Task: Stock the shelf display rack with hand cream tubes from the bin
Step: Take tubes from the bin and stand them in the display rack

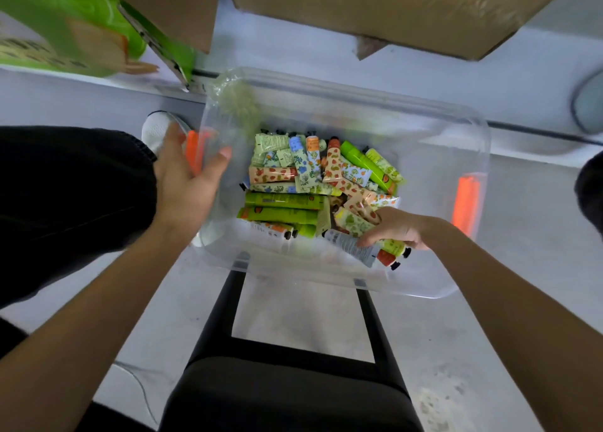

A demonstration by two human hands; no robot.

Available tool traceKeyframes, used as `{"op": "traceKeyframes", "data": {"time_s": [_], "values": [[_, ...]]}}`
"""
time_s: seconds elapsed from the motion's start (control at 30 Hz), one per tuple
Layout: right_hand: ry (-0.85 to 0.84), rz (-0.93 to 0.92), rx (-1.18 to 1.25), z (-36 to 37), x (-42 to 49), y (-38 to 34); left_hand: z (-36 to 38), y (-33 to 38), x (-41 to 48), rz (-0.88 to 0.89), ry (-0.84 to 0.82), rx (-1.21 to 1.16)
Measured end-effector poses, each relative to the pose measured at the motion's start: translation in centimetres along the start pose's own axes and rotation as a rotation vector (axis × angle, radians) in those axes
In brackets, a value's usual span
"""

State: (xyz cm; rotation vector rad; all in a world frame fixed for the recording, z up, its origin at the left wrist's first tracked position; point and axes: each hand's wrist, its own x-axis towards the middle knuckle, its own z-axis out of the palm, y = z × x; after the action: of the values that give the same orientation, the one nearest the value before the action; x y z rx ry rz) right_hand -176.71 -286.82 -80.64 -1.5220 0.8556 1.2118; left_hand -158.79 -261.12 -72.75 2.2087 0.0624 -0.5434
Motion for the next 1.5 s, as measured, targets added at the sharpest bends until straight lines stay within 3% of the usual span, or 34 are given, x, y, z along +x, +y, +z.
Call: {"op": "traceKeyframes", "data": {"time_s": [0.13,0.27,0.47,0.63,0.8,0.97,1.07,1.2,1.5], "values": [[-0.024,-0.004,0.140,-0.1,-3.1,-0.2,0.9,1.5,-2.3,0.100,0.018,-0.057],[-0.035,-0.111,0.264,0.5,-5.4,-1.1,2.6,3.0,-5.0,0.035,-0.161,-0.286],[0.050,-0.360,0.486,2.0,-8.1,-3.4,4.8,3.2,-7.1,-0.285,-0.528,-0.335],[0.046,-0.556,0.562,1.8,-11.2,-7.0,4.4,7.1,-7.1,-0.211,-0.707,-0.538],[0.101,-0.711,0.586,1.5,-15.0,-10.1,3.1,11.6,-6.5,-0.178,-0.753,-0.850],[0.170,-0.802,0.576,1.0,-18.1,-11.9,1.0,14.2,-6.0,-0.144,-0.740,-0.989],[0.196,-0.844,0.714,0.3,-19.6,-12.5,-0.8,15.4,-5.2,-0.082,-0.675,-0.969],[0.211,-0.796,0.927,0.1,-21.0,-13.7,-2.6,16.0,-4.8,-0.113,-0.749,-0.921],[0.388,-0.804,0.910,2.4,-23.2,-18.1,-3.2,17.1,-6.1,-0.136,-0.869,-0.975]]}}
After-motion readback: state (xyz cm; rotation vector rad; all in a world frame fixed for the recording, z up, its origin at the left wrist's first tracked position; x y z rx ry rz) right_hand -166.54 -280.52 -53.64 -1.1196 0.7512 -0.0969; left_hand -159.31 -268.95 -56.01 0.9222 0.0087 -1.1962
